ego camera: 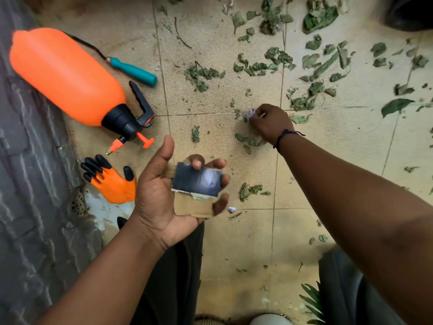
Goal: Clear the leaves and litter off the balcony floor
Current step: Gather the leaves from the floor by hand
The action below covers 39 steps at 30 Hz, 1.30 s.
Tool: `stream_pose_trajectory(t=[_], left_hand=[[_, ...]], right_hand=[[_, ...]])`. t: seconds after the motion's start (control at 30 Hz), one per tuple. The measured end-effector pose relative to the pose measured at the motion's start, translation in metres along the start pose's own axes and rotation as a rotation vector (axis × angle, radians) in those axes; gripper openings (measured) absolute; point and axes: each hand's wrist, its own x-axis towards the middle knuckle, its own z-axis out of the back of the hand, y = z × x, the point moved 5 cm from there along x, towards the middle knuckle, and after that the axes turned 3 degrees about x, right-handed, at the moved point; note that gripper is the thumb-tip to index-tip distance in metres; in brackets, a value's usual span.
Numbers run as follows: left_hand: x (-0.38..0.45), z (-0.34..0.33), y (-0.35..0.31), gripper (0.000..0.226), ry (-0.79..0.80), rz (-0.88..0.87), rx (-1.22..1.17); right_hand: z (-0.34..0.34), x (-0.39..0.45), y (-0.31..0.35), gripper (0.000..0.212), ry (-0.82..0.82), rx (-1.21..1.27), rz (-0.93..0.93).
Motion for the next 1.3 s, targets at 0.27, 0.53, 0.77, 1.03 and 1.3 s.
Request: stream_pose_trajectory(t=[0.27, 0.53, 0.77, 1.03, 1.3], left_hand=[[0.003, 0.026, 0.003, 0.052, -0.364, -0.152, -0.033], [0.003, 0.032, 0.009, 0.06, -0.323, -0.15, 0.131], [-0.006, 0.046, 0.002, 0.066, -0.317, -0.14, 0.274], [-0.011, 0.054, 0.004, 0.064, -0.317, -0.162, 0.326], [-0.005, 0.047, 0.031, 0.066, -0.308, -0.186, 0.328]], right_hand=[[0.018, -0.063, -0.021, 0.018, -0.278, -0.465, 0.418], [-0.086, -0.153, -0.08, 0.012, 0.504, -0.289, 0.263], [-0.16, -0.164, -0.129, 0.045, 0.627, -0.561, 0.288], [-0.181, -0.138, -0.12, 0.029, 0.502, -0.546, 0.422], [-0.121, -0.119, -0.11, 0.014, 0.363, 0.015, 0.051]])
